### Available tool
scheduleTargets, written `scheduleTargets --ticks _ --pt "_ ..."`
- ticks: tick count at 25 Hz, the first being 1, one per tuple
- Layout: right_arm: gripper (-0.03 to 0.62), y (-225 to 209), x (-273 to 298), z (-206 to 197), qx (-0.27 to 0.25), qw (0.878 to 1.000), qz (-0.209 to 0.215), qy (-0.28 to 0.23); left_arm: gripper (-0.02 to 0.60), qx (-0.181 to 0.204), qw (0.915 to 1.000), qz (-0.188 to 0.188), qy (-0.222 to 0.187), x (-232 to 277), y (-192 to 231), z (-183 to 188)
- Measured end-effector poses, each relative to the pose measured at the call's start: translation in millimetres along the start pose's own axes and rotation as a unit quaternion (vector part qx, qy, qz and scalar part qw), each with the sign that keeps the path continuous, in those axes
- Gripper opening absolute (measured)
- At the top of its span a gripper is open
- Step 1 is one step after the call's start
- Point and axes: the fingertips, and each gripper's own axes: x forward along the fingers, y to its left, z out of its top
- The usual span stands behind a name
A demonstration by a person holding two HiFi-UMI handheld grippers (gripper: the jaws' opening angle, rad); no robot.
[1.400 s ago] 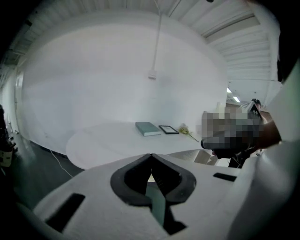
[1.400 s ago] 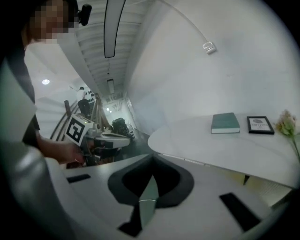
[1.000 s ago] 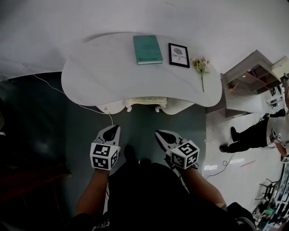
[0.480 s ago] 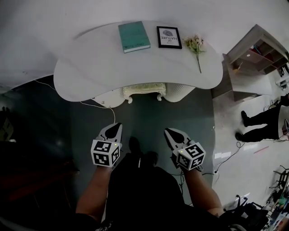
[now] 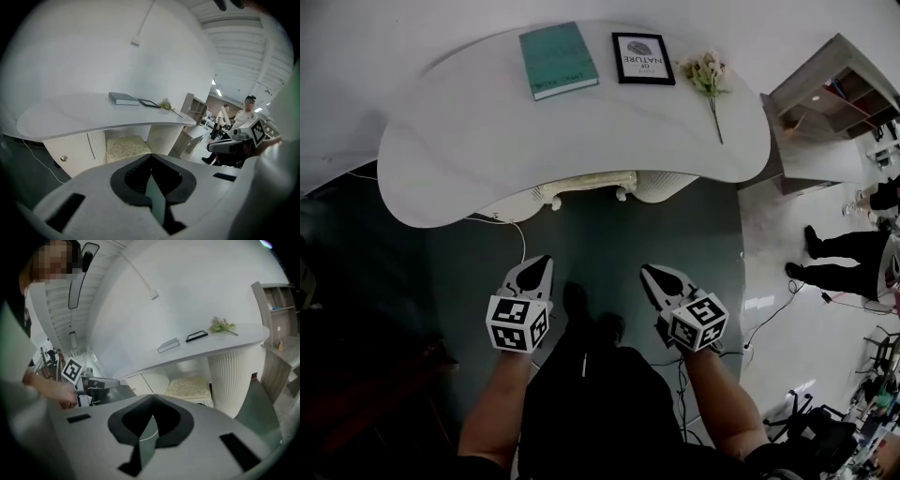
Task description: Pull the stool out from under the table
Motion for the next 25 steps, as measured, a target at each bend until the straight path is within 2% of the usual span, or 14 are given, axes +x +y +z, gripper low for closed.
scheduleTargets --ticks 5,9,15,20,25 --pt "0.006 -26 55 -12 -0.008 1.000 -0.001 -0.003 0.009 0.012 0.9999 -0.010 -0.003 44 30 -12" --pt "0.025 -58 88 -39 -0.024 1.000 -0.017 -0.006 0.009 0.020 0.9998 0.006 -0.001 71 51 -40" --pt "0.057 -116 122 -87 -0.029 0.999 -0.013 -0.007 0.009 0.004 0.9994 0.034 -0.010 125 81 -94" --pt "0.083 -170 160 -126 -0.073 0.997 -0.022 0.009 0.009 0.015 0.9986 0.047 -0.021 172 106 -126" --pt "0.095 -217 202 -151 -0.102 0.994 -0.027 0.009 0.009 0.022 0.9983 0.042 -0.034 221 132 -156"
